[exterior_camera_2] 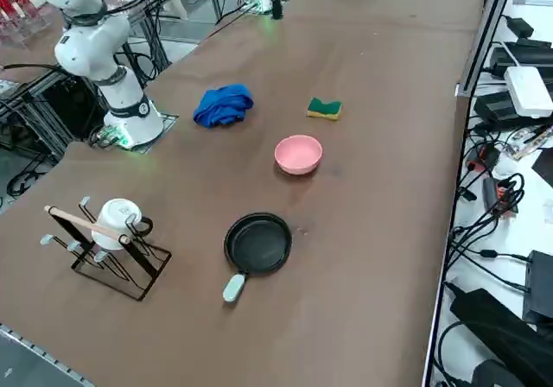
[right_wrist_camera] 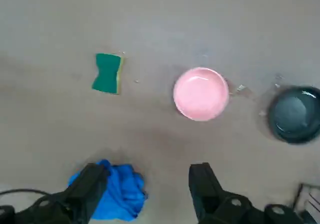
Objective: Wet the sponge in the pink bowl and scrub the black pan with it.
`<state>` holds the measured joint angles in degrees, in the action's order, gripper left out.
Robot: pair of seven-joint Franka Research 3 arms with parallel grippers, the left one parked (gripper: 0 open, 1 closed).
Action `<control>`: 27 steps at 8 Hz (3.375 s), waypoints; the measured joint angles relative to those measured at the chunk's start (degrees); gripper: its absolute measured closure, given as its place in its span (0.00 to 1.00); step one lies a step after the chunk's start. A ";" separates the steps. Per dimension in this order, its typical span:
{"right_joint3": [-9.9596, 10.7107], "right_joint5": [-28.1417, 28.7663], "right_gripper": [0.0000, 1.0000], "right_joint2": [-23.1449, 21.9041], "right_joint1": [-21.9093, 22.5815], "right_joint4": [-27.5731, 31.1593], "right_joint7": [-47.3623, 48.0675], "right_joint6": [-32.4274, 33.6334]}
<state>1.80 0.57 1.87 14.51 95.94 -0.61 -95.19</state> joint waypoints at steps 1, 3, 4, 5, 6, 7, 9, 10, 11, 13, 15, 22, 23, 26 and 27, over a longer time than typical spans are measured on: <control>-0.09 0.00 0.00 3.60 2.39 0.45 2.98 -3.83; -0.19 0.01 0.00 10.65 6.38 2.52 8.21 -13.59; -0.20 0.01 0.00 13.71 8.17 3.96 10.53 -18.51; -0.21 0.01 0.00 16.51 9.61 5.09 11.99 -22.30; -0.20 0.01 0.00 19.05 10.76 5.69 12.87 -25.09; -0.21 0.01 0.00 21.29 11.76 5.87 14.19 -27.15; -0.19 0.01 0.02 25.38 12.46 6.06 14.96 -30.50; -0.19 0.01 0.03 27.26 12.67 6.10 14.98 -31.67; -0.14 0.01 0.03 28.84 12.71 6.11 15.08 -32.28; 0.17 0.01 0.04 31.20 12.64 6.10 15.18 -34.04; 0.20 0.01 0.06 32.57 12.65 6.09 15.18 -35.30; 1.44 -0.01 0.87 32.33 11.04 5.29 15.42 -30.27; 1.67 -0.18 0.89 30.55 9.28 4.86 14.66 -26.25; 1.99 -0.33 0.89 23.87 1.14 4.57 4.05 -17.78; 2.01 -0.34 0.89 23.04 -1.49 4.61 0.29 -17.00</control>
<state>3.81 0.23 24.91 13.02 100.55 -0.32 -112.19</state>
